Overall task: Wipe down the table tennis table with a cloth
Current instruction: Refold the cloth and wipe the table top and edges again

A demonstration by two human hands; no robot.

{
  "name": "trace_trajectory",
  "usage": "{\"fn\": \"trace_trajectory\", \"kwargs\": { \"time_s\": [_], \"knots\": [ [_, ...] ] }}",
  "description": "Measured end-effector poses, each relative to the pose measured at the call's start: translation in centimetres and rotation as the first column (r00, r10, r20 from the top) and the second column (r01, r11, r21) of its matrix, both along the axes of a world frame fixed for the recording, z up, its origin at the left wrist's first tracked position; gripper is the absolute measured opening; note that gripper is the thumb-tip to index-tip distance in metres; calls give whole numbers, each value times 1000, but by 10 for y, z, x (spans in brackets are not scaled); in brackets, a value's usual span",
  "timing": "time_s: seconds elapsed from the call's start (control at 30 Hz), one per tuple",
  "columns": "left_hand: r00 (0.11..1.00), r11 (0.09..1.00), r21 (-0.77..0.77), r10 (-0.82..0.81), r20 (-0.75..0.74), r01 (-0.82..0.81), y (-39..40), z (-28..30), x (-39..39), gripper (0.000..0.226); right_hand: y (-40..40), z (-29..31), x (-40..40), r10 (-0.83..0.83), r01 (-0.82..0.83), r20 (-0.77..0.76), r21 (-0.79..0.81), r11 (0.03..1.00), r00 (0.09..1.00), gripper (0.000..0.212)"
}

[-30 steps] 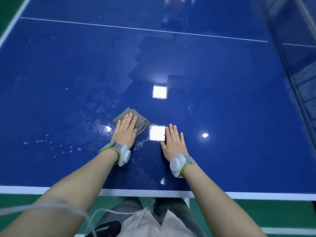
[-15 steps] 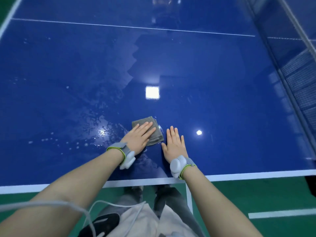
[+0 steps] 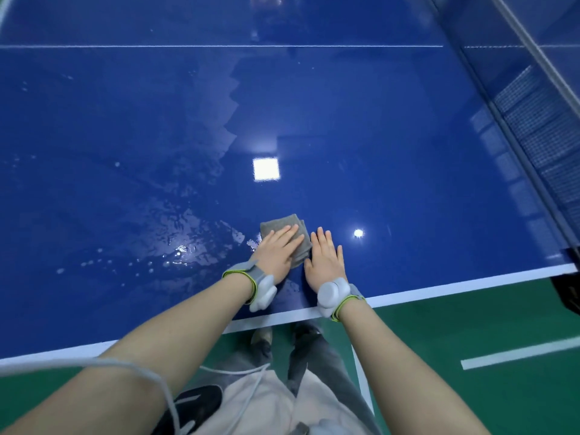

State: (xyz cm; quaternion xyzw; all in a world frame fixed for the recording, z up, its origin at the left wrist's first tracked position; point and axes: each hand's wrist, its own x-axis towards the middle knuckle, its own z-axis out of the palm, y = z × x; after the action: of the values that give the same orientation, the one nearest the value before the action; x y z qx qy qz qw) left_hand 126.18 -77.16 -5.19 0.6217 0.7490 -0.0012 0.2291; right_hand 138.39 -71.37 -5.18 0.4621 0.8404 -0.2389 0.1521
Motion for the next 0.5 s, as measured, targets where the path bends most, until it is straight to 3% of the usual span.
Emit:
{"fn": "trace_trajectory", "kwargs": {
  "time_s": [0.07, 0.1, 0.13, 0.2, 0.23, 0.27, 0.4, 0.5],
  "knots": [
    [989, 998, 41, 50, 142, -56, -4, 3, -3, 53, 2, 4, -4, -73, 72, -60, -14, 997, 996, 67],
    [954, 992, 47, 103, 283, -121, -5, 6, -8, 49, 0, 6, -6, -82, 83, -95, 8, 997, 992, 71],
    [860, 971, 12, 206, 467, -239, -7, 8, -14, 44, -2, 9, -8, -39, 46, -120, 51, 998, 992, 74],
    [520, 846, -117, 423, 742, -520, -15, 14, -29, 37, -12, 11, -16, 116, -99, -146, 119, 988, 982, 76],
    [387, 763, -165, 487, 783, -625, -24, 13, -38, 35, -19, 9, -22, 170, -154, -147, 116, 981, 974, 74],
    [338, 701, -181, 533, 776, -690, -34, 12, -47, 35, -25, 6, -28, 190, -177, -126, 104, 979, 974, 70],
    [327, 581, -134, 618, 715, -803, -72, 7, -66, 35, -45, -13, -52, 175, -171, -11, 151, 974, 985, 59],
    [317, 522, -92, 638, 702, -848, -91, 11, -63, 34, -68, -15, -70, 266, -259, -25, 144, 955, 964, 58]
  ]
}}
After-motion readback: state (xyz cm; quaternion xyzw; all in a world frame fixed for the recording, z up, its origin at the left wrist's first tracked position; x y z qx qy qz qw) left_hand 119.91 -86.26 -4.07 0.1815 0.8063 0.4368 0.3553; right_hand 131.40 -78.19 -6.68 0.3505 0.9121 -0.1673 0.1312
